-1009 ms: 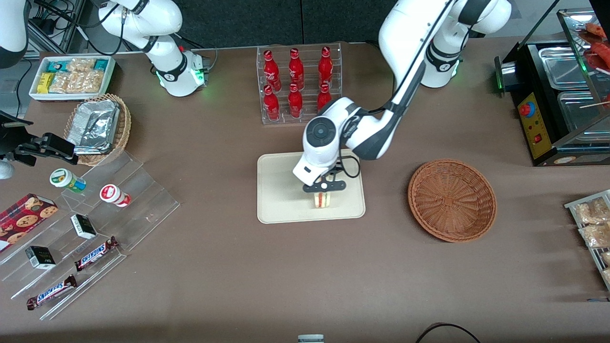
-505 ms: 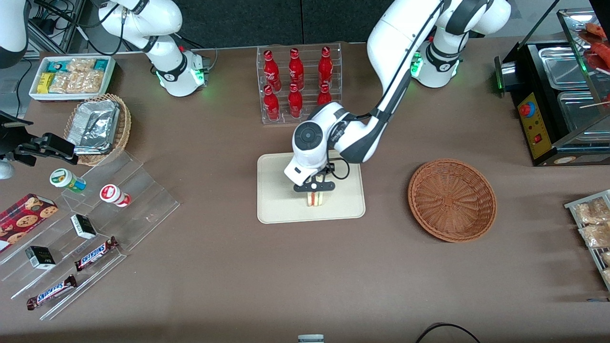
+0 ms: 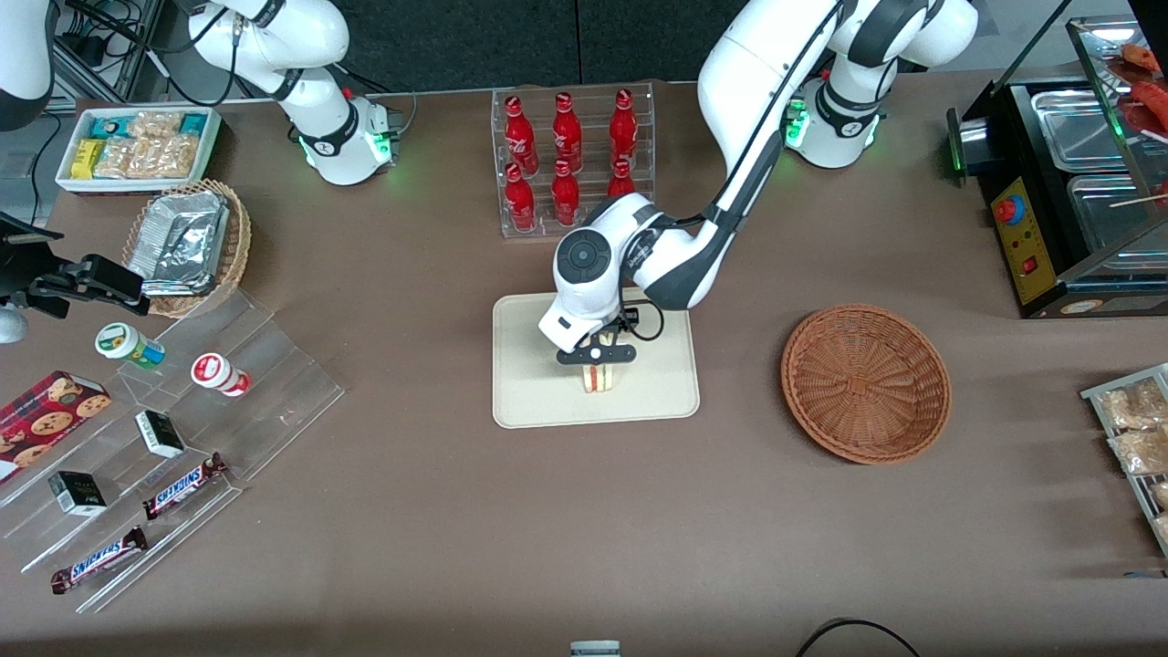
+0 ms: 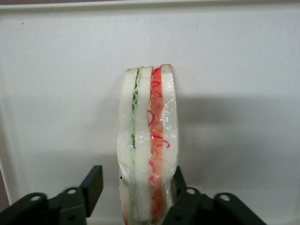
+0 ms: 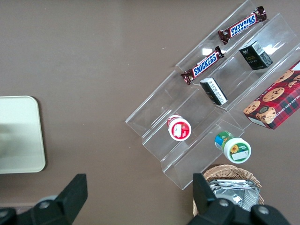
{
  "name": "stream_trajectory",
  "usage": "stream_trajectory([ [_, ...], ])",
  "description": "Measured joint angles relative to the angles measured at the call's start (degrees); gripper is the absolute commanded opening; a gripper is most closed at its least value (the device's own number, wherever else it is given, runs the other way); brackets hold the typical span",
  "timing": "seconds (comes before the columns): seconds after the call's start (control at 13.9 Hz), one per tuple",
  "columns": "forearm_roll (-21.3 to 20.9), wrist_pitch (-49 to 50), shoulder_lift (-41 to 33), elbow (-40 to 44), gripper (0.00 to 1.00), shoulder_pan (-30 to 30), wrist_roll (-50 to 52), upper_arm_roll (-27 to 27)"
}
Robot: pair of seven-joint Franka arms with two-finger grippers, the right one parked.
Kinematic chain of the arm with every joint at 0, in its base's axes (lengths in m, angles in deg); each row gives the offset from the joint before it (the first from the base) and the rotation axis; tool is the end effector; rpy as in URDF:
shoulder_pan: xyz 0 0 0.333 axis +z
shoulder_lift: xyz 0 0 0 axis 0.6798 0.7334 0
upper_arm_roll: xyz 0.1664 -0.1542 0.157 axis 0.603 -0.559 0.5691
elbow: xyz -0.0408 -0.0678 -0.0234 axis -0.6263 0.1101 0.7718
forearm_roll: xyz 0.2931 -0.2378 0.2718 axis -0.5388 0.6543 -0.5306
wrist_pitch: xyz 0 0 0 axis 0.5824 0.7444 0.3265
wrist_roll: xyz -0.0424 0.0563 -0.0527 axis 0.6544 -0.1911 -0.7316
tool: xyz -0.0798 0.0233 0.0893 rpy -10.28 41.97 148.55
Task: Place sandwich from basket to tray
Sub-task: 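Lower the sandwich onto the cream tray and open the left gripper, then raise the open left gripper away from the sandwich on the tray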
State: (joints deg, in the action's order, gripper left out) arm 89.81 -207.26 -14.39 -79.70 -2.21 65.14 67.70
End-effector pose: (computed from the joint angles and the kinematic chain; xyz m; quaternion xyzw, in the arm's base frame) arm 0.4987 -0.5370 0.1446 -0.9986 -0.0170 0.0477 0.0172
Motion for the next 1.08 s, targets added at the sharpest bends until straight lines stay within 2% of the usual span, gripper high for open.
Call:
stream_trajectory([
  [0.43, -0.11, 0.39, -0.33, 1.69, 1.00, 0.04, -0.82, 1.04],
  [0.65, -0.14, 2.24, -1.53, 2.14, 1.00, 0.34, -5.12, 3.03],
  [1.08, -0.13, 11.38, -6.85, 2.22, 1.00, 6.82, -13.34, 5.01],
])
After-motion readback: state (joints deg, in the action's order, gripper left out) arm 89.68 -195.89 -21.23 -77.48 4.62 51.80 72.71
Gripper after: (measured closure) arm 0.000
